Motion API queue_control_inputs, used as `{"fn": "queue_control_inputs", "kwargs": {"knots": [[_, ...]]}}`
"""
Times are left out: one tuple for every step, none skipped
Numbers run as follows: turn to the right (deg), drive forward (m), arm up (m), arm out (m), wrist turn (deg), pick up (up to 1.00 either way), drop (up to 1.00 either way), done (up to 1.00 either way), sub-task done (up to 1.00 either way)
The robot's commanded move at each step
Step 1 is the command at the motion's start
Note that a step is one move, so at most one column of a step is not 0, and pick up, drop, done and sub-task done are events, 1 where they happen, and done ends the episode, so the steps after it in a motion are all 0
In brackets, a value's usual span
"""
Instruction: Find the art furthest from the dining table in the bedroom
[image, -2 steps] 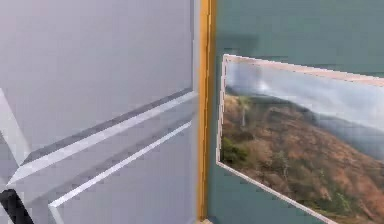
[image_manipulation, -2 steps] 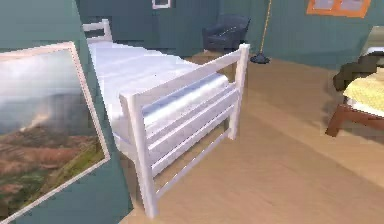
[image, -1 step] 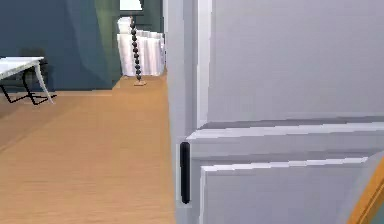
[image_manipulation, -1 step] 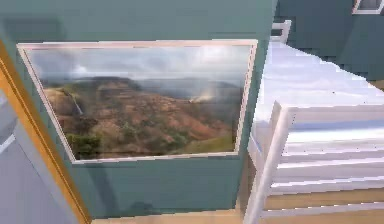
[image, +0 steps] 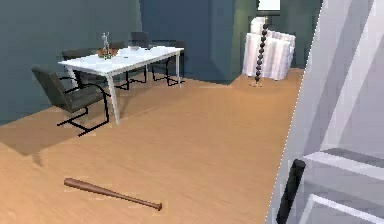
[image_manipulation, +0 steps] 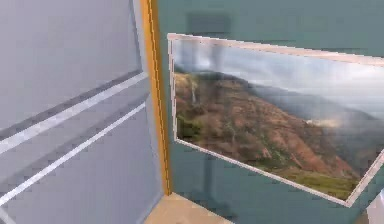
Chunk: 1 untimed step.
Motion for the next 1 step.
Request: {"fn": "queue_control_inputs", "kwargs": {"knots": [[0.0,1.0,0.0,0.0,0.0,0.0,0.0,0.0,0.0]]}}
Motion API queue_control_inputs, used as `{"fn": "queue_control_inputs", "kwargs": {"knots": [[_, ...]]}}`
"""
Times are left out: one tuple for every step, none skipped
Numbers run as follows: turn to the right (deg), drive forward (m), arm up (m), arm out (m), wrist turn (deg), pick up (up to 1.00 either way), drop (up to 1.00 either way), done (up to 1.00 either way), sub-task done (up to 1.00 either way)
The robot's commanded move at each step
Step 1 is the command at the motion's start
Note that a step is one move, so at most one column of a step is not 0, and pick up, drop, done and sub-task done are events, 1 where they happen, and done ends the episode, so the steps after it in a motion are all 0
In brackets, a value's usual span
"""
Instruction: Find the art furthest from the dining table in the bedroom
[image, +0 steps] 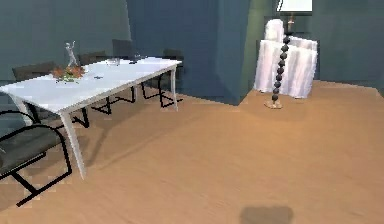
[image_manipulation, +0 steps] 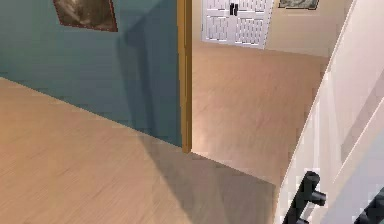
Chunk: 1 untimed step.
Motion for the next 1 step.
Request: {"fn": "queue_control_inputs", "kwargs": {"knots": [[-9.0,0.0,0.0,0.0,0.0,0.0,0.0,0.0,0.0]]}}
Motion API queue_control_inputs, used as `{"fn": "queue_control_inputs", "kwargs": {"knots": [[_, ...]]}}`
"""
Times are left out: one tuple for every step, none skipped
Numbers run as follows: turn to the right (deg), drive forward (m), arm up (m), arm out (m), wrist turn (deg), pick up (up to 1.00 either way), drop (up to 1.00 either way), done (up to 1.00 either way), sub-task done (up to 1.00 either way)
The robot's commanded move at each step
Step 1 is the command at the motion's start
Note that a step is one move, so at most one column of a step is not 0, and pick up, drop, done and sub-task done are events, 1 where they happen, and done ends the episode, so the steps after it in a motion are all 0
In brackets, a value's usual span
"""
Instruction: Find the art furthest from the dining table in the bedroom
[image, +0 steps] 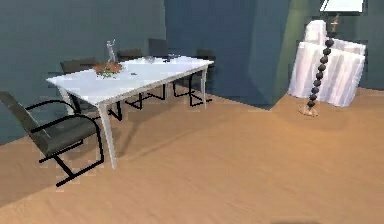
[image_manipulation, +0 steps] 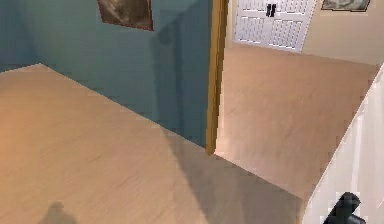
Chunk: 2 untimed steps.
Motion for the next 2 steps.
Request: {"fn": "queue_control_inputs", "kwargs": {"knots": [[0.0,0.1,0.0,0.0,0.0,0.0,0.0,0.0,0.0],[3.0,0.0,0.0,0.0,0.0,0.0,0.0,0.0,0.0]]}}
